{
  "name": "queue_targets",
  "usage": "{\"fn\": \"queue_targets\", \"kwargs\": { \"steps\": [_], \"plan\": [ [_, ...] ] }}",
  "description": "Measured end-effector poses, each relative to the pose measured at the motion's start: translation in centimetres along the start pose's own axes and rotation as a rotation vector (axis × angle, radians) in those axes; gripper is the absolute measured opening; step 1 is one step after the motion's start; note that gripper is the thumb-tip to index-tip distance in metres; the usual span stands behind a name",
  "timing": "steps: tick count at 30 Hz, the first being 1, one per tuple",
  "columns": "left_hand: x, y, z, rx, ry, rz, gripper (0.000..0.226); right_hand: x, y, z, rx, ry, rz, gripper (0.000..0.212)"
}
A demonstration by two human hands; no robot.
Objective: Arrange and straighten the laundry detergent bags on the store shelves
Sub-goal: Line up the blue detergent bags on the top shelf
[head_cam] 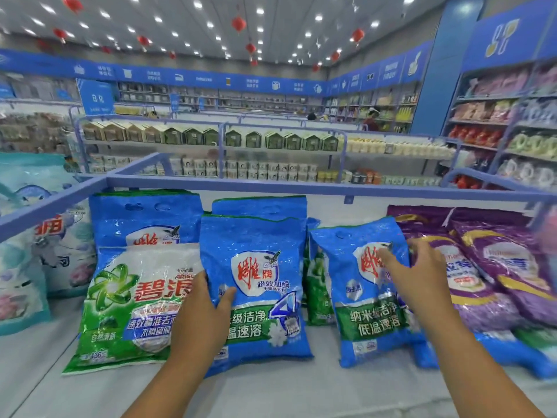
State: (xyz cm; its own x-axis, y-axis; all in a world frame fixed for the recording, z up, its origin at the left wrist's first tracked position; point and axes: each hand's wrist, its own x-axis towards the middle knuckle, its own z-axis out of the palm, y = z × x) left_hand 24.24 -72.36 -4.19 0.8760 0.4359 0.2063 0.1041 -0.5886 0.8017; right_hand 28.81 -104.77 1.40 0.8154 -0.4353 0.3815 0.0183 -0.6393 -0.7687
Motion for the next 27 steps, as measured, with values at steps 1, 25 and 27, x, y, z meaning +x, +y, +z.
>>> {"fn": "queue_targets", "kwargs": {
  "steps": [1, 25, 27],
  "plan": [
    [-0.2, 0.3, 0.1, 0.006, 0.011, 0.001, 0.052, 0.4, 1.2, 0.0, 0.059, -0.111, 0.095, 0.051],
    [0.8, -7.6, -9.4, 0.358, 0.361, -0.257, 0.081, -8.6, -8.9, 2.4, 0.886, -0.372, 0.032, 0.014],
    [1.2, -8.2, -10.0, 0.174, 0.328, -0.316, 0.08, -10.4, -9.7, 5.5, 0.791, -0.348, -0.002, 0.013]
  ]
}}
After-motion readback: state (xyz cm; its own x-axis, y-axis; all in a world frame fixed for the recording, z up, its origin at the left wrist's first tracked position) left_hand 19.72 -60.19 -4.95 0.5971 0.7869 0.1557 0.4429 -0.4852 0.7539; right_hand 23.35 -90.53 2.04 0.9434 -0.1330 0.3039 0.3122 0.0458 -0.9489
